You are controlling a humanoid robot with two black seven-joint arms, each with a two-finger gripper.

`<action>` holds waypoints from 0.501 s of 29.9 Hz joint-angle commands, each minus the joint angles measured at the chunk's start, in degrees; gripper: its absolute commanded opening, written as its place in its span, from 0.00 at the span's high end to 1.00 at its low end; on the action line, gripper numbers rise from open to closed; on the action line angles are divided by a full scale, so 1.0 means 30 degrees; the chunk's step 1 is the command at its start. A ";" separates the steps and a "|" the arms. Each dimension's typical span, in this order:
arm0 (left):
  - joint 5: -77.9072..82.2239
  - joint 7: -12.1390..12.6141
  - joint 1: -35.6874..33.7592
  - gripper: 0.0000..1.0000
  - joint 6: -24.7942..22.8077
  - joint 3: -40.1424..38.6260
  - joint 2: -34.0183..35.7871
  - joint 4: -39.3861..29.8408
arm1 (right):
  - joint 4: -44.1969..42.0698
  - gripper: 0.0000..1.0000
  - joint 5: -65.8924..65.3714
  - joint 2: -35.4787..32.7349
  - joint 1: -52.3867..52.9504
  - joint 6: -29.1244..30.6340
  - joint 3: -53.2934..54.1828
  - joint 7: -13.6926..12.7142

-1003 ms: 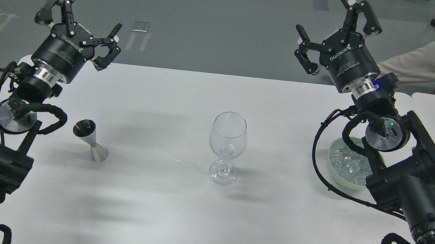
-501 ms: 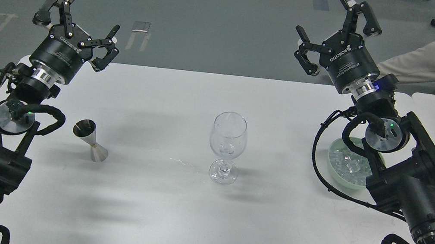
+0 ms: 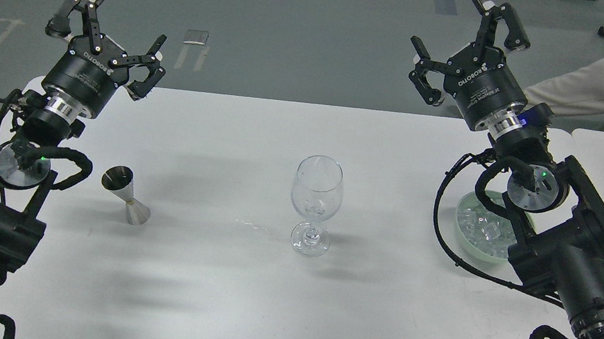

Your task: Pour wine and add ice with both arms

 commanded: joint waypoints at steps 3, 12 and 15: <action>0.0029 0.0014 0.0001 0.02 0.0000 0.0020 -0.0004 -0.0001 | -0.0003 0.01 0.0000 0.0000 -0.0003 0.0000 -0.0011 0.0000; 0.0058 0.0014 0.0264 0.02 0.0000 0.0020 0.0113 -0.0030 | -0.0003 0.01 -0.0001 0.0000 -0.0004 0.0000 -0.0040 0.0029; 0.0058 0.0014 0.0265 0.02 0.0000 0.0020 0.0143 -0.0030 | -0.0003 0.01 -0.0029 0.0000 -0.0004 0.0000 -0.0040 0.0000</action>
